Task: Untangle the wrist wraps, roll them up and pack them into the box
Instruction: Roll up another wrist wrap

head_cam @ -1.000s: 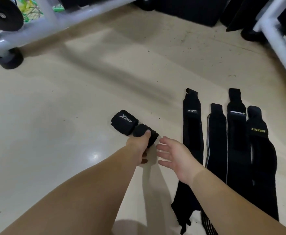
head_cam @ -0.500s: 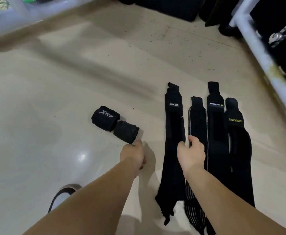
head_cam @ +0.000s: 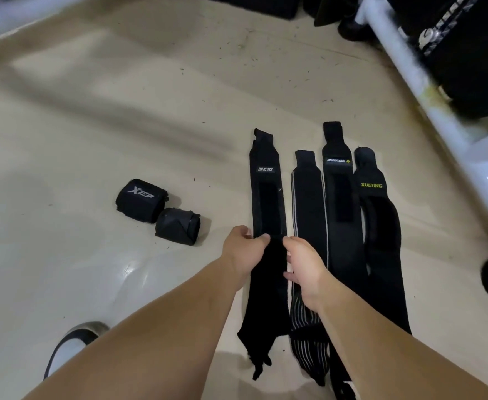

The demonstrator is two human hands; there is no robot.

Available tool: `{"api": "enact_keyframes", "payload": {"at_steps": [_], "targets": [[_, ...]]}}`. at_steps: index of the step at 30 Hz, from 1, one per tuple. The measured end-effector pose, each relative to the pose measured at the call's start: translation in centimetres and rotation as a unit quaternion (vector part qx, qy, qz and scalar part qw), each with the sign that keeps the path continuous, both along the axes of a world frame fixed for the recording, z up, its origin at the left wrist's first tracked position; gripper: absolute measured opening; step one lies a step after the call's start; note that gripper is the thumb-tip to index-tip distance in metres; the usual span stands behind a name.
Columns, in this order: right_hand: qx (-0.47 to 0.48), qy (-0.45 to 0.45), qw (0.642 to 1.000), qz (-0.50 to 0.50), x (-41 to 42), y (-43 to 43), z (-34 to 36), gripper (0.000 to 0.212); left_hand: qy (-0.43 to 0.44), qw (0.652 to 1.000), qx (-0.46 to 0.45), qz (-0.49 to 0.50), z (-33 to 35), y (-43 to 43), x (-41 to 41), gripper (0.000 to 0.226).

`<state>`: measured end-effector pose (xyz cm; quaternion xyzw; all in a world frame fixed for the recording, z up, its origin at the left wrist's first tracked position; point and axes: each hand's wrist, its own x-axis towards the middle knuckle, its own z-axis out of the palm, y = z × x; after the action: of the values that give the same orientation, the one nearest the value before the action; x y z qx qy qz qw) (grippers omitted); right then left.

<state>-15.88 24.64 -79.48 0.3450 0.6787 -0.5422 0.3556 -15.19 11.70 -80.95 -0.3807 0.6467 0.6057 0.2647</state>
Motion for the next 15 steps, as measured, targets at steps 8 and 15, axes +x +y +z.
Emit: {"api": "enact_keyframes", "payload": {"at_steps": [8, 15], "targets": [[0.019, -0.077, 0.995, 0.058, 1.6, 1.0, -1.3, 0.065, -0.051, 0.994, -0.008, -0.096, 0.6, -0.4, 0.5, 0.047], [0.038, -0.025, 0.999, -0.012, 0.6, 1.0, 0.4, 0.062, -0.019, 0.992, 0.063, -0.11, 3.0, -0.9, 0.8, 0.028]]}}
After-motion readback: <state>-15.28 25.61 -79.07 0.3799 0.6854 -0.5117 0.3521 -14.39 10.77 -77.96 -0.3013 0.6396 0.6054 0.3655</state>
